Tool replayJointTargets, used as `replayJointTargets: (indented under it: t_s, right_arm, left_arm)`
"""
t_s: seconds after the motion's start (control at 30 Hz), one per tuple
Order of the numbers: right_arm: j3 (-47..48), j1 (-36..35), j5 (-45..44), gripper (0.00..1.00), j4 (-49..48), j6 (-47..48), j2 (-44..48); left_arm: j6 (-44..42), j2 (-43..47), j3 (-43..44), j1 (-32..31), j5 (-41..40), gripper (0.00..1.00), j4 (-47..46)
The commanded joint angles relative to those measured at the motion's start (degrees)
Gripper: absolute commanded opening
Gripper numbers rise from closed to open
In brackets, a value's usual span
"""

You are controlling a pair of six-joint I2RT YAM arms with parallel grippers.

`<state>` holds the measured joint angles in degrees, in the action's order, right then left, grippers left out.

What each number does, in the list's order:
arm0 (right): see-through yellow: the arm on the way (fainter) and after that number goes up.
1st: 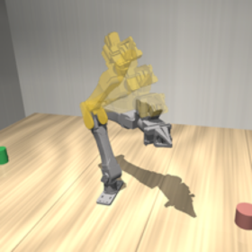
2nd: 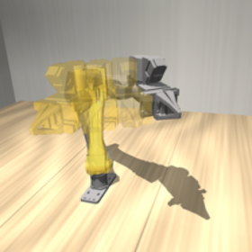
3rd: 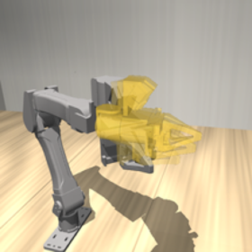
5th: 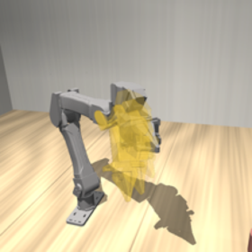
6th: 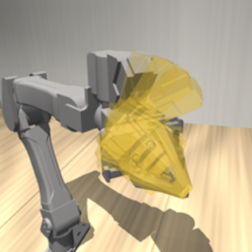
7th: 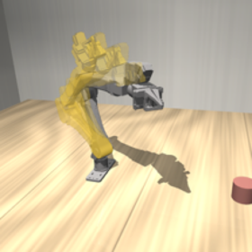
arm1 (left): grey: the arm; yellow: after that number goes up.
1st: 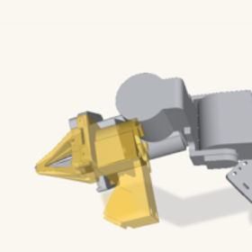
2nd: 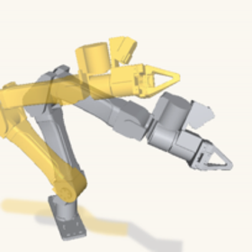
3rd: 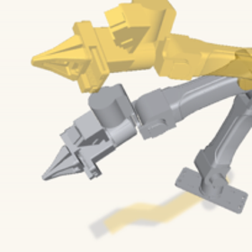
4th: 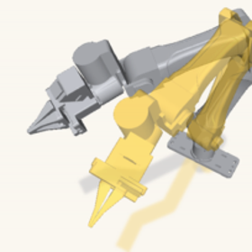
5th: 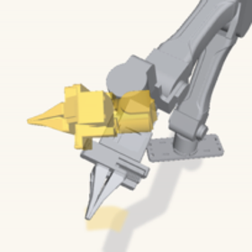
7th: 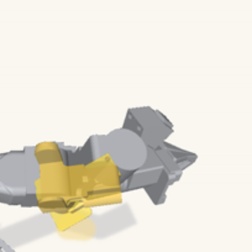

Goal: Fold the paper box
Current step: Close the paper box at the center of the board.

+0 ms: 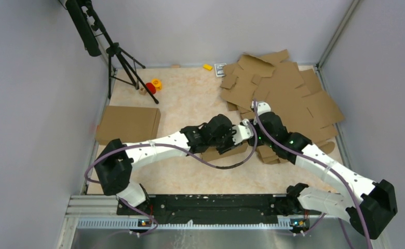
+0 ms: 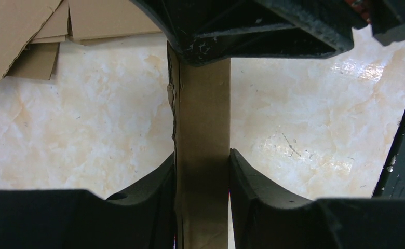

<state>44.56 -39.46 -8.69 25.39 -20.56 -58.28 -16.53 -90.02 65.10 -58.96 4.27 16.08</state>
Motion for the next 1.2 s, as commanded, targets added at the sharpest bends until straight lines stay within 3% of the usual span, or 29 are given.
replayJointTargets:
  t_s: [0.0, 0.27, 0.53, 0.67, 0.9, 1.1, 1.17]
  right_arm:
    - [0.0, -0.1, 1.2, 0.22, 2.8, 0.9, 1.4]
    - [3.4, -0.1, 1.1, 0.30, 3.8, 1.8, 1.8]
    - [4.4, -0.1, -1.1, 0.20, 6.2, 2.4, 2.1]
    - [4.8, -0.1, -2.0, 0.35, 7.6, 2.8, 2.6]
    - [5.7, -0.1, -3.4, 0.32, 8.8, 3.5, 4.3]
    - [6.8, -0.1, -3.0, 0.47, 9.5, 4.8, 3.8]
    - [6.9, -0.1, -3.9, 0.48, 9.7, 4.8, 3.9]
  left_arm:
    - [-1.0, -1.4, 2.2, -0.2, -0.8, 0.37, -1.1]
    - [-1.4, -2.0, 2.9, -0.2, -0.1, 0.37, 0.1]
    - [-0.6, -2.9, 3.9, -0.2, -1.1, 0.40, 2.3]
    - [-0.6, -3.2, 4.2, -0.1, -0.8, 0.41, 2.8]
    - [-0.5, -3.9, 5.2, -0.1, -0.4, 0.42, 3.8]
    - [-0.4, -4.3, 5.3, -0.1, 0.1, 0.37, 4.1]
    - [-0.3, -4.4, 5.4, 0.1, 0.1, 0.35, 4.4]
